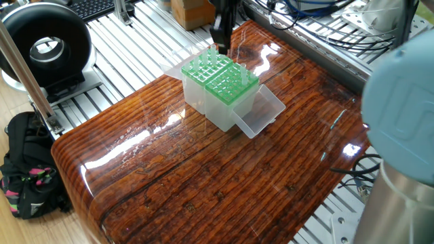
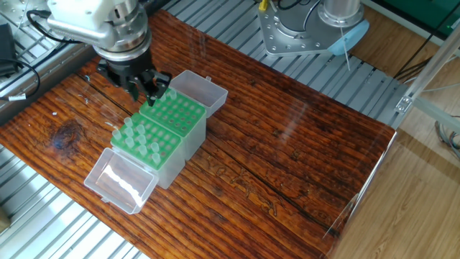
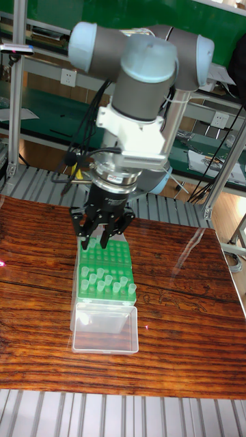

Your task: Transfer all large pipette tips from one holder to another

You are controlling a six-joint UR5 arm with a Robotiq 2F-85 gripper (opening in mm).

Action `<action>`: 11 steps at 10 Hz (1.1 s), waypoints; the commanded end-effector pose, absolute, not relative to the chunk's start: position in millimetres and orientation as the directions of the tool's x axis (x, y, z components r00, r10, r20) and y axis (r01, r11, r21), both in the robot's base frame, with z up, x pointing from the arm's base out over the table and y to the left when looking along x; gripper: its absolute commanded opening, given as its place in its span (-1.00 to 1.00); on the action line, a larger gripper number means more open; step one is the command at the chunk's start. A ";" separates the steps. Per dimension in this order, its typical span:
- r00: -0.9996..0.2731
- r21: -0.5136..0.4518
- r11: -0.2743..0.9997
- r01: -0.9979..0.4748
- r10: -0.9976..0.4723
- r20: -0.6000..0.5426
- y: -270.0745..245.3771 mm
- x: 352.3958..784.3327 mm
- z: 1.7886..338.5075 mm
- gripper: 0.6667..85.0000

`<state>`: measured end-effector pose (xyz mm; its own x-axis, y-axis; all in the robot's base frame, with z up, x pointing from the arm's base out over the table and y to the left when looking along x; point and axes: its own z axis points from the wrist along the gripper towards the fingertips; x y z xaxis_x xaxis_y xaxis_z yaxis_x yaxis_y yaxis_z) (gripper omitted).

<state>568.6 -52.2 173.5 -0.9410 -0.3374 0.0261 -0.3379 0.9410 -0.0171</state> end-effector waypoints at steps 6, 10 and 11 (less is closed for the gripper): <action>-0.966 0.021 0.966 -0.259 -0.258 -0.008 -62.5 564.4 153.4 -0.14; -0.972 0.015 0.972 -0.233 -0.233 -0.012 -57.4 555.9 148.7 -0.15; -0.973 0.017 0.973 -0.232 -0.232 -0.013 -56.7 553.9 147.9 -0.16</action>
